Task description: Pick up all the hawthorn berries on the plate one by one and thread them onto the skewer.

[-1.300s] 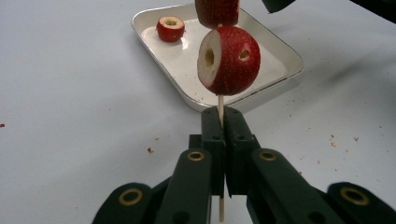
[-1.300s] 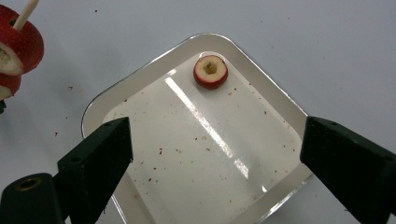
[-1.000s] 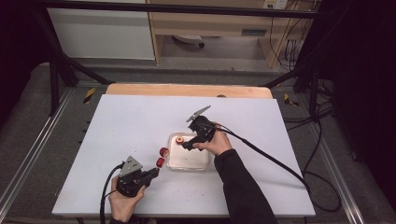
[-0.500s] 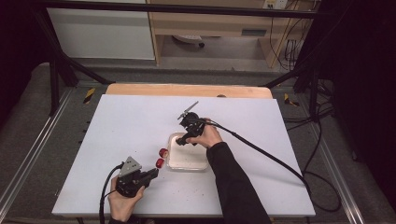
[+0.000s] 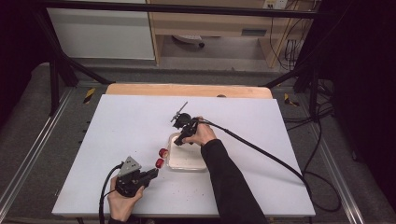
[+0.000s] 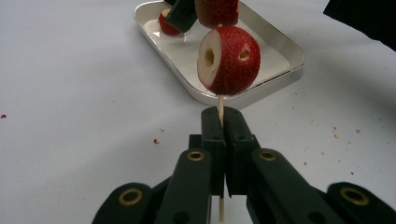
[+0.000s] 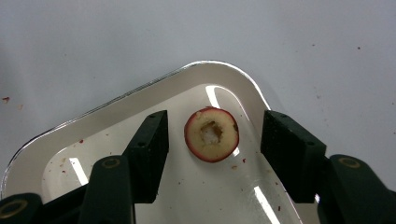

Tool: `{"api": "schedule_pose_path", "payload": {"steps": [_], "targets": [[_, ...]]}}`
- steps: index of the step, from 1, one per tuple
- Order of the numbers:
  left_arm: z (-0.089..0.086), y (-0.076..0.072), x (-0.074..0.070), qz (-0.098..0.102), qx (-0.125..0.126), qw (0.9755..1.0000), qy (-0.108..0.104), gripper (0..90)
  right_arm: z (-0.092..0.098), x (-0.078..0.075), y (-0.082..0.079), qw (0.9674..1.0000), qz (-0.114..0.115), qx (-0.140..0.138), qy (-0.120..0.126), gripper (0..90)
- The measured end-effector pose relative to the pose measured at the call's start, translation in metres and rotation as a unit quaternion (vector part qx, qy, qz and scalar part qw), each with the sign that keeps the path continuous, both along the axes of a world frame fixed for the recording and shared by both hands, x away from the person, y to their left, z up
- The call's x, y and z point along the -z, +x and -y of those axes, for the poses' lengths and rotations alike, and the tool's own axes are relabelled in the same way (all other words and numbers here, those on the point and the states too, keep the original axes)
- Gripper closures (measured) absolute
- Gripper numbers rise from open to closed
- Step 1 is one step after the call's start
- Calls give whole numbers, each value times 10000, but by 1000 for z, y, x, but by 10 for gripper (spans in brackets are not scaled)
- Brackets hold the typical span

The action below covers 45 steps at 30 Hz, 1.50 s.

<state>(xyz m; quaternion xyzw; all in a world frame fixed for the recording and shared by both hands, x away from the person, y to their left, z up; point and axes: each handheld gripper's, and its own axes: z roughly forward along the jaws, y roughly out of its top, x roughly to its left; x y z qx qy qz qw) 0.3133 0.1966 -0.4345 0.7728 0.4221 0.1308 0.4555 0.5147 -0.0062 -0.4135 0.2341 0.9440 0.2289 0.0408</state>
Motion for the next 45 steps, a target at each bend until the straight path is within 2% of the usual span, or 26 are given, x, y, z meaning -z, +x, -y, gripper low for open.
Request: {"api": "schedule_pose_path", "payload": {"steps": [7,10,13,16,20,26,31,34,39,42,45], "targets": [[-1,0,1,9,-12,10000,38,882,-3,3,3,9999,55,-61,-149,501],[-1,0,1,5,-9,10000,48,883,-5,3,2,9998,19,-88,-175,535],[-1,0,1,9,-12,10000,52,882,-5,4,3,9997,-7,-127,-231,607],[-1,0,1,-3,0,10000,27,883,-5,3,3,9996,-56,-119,-259,611],[-1,0,0,-6,-5,10000,38,882,-4,-1,0,9998,-86,-61,-150,613],[0,-1,0,14,-5,10000,42,882,3,-16,-8,9996,-158,224,-63,614],[4,-2,0,15,18,10000,37,883,15,-29,-18,9983,-149,523,222,614],[7,-2,0,26,40,10000,58,883,26,-35,-25,9959,-171,760,453,615],[14,-3,0,36,88,9999,68,883,46,-40,-39,9876,-236,1208,970,615],[20,-4,0,41,129,9999,62,882,60,-41,-47,9797,-301,1459,1338,615],[26,-5,0,54,173,9998,65,882,76,-40,-54,9697,-363,1711,1708,616]]}}
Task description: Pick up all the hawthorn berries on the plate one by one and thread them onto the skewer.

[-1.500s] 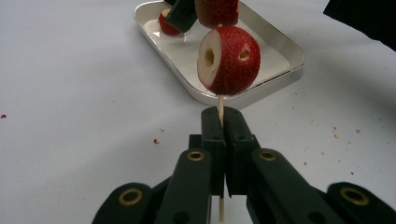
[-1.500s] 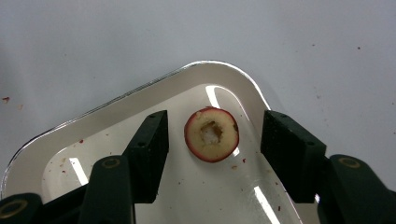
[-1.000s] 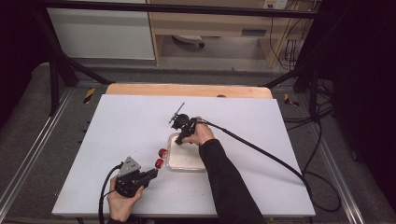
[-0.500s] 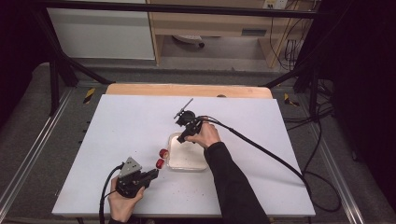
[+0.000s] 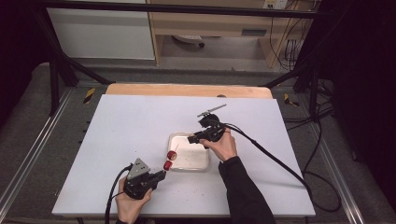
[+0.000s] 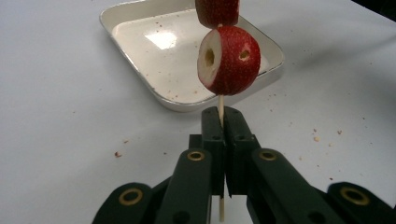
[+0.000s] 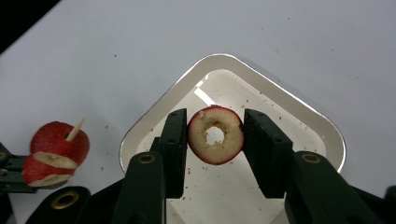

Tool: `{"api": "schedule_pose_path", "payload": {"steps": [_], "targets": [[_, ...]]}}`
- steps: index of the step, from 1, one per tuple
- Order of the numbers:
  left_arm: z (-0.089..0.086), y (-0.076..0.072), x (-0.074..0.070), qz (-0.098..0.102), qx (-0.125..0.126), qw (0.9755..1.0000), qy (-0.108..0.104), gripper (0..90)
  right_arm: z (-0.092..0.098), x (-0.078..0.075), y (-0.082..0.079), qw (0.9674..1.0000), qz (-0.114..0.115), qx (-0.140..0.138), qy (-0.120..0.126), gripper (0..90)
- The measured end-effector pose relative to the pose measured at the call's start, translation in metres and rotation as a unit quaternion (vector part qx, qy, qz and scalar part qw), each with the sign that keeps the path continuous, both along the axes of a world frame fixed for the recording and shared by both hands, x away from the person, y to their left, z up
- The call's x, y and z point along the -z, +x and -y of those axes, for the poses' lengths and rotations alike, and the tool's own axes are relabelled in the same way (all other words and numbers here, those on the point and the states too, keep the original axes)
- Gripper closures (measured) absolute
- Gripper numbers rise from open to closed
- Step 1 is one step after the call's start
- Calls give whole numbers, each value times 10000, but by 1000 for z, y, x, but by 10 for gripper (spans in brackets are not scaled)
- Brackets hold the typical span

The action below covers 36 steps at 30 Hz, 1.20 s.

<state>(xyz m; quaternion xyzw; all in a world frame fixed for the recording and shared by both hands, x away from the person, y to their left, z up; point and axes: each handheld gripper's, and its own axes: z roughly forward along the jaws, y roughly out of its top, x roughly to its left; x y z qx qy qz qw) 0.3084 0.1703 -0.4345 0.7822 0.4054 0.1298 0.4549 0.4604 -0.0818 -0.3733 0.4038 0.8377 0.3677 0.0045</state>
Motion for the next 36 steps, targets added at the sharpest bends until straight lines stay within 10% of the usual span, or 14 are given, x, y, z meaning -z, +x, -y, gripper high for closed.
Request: {"api": "schedule_pose_path", "payload": {"steps": [10,23,36], "targets": [[25,-4,1,42,226,9997,-28,882,39,6,-30,9924,69,558,1092,616],[51,-13,4,114,290,9995,-80,882,64,23,-56,9685,208,1100,2223,616],[67,-12,9,18,113,9997,-195,883,66,29,-61,9494,365,1441,2766,617]]}}
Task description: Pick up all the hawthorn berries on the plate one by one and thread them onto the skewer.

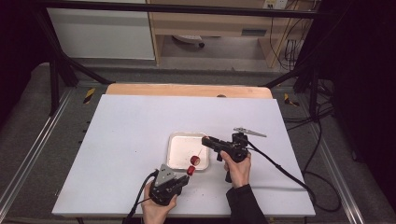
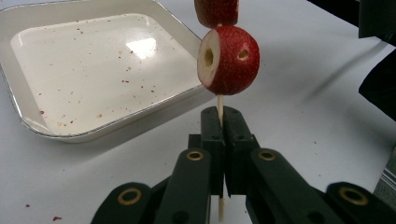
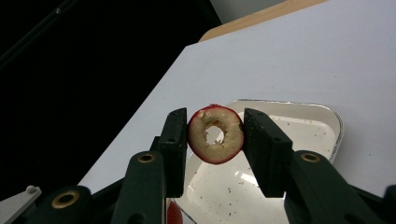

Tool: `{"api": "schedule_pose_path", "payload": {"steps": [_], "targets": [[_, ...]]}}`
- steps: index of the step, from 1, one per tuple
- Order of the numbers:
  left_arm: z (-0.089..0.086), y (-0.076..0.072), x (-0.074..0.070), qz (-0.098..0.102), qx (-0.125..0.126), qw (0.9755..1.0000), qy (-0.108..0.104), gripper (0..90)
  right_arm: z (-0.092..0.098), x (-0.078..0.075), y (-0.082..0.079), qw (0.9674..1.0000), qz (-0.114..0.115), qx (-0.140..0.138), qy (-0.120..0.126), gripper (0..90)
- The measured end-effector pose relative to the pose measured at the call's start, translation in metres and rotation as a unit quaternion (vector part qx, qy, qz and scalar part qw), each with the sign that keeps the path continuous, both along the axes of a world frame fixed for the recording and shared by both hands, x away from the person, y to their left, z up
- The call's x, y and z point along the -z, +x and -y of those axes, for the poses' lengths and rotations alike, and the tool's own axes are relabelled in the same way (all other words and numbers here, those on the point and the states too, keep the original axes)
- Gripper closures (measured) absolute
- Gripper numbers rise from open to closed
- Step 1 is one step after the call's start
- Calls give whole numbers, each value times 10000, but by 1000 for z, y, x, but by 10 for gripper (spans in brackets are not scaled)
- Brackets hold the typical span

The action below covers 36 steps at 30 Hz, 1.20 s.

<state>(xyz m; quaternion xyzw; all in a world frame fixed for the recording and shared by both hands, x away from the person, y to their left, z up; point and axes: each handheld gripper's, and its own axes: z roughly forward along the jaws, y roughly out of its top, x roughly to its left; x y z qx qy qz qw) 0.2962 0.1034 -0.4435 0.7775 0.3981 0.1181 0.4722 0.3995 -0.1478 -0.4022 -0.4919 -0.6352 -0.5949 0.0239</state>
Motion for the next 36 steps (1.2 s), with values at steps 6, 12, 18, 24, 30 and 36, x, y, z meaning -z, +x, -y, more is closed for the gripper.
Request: {"api": "schedule_pose_path", "payload": {"steps": [6,12,18,24,30,36], "targets": [[5,0,1,3,-148,9998,-135,883,-3,2,0,9998,87,134,130,617],[10,0,2,64,-378,9988,-314,883,-4,1,0,9988,176,211,403,617],[16,1,4,51,-539,9974,-471,883,-6,2,-1,9976,210,276,600,617],[21,2,5,27,-627,9958,-659,883,-7,1,-2,9953,279,372,847,618],[24,2,3,59,-668,9949,-751,883,-9,2,-4,9929,326,437,1057,618],[25,2,2,83,-691,9944,-792,883,-11,3,-5,9914,361,473,1164,618]]}}
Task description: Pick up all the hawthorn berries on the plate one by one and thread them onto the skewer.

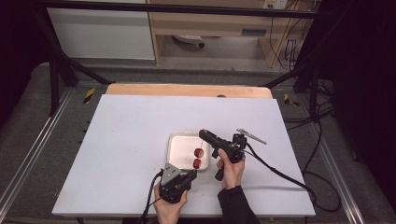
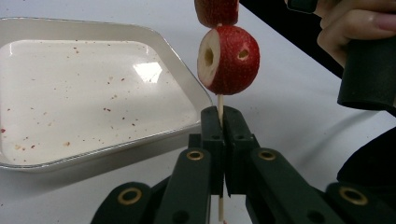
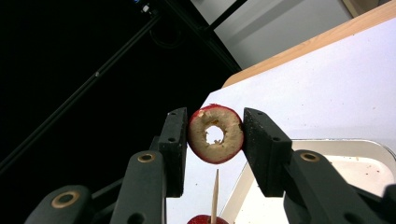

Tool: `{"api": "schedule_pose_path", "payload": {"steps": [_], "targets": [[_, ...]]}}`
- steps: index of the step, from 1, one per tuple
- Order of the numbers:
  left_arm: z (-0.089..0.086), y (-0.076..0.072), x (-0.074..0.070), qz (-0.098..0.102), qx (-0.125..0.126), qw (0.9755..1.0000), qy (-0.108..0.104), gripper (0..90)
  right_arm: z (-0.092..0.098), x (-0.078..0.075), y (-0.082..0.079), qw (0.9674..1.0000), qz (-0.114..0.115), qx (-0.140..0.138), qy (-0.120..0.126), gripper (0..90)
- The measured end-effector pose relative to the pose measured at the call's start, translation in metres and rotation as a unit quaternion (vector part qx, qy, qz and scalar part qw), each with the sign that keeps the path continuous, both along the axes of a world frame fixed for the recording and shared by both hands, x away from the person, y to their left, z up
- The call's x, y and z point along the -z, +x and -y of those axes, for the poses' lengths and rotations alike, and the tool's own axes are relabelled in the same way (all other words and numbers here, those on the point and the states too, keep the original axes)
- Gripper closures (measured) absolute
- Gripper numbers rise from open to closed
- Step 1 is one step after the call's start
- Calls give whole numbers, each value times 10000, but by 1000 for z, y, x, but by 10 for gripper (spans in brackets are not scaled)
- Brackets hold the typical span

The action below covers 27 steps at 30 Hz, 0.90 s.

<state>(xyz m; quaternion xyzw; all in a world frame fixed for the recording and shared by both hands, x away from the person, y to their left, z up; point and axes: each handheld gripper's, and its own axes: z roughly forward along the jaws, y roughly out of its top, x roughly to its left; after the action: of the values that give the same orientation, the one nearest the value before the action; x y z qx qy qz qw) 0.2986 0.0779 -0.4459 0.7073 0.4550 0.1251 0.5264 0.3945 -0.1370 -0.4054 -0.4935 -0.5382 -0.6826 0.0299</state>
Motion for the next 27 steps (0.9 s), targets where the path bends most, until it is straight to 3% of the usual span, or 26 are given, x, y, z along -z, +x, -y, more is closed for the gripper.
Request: {"api": "schedule_pose_path", "payload": {"steps": [17,27], "targets": [[0,0,0,61,-67,9999,-86,883,-1,1,-1,9999,-17,-49,120,618],[0,2,-1,77,-132,9997,-178,884,-3,4,-3,9996,-166,-174,178,618]]}}
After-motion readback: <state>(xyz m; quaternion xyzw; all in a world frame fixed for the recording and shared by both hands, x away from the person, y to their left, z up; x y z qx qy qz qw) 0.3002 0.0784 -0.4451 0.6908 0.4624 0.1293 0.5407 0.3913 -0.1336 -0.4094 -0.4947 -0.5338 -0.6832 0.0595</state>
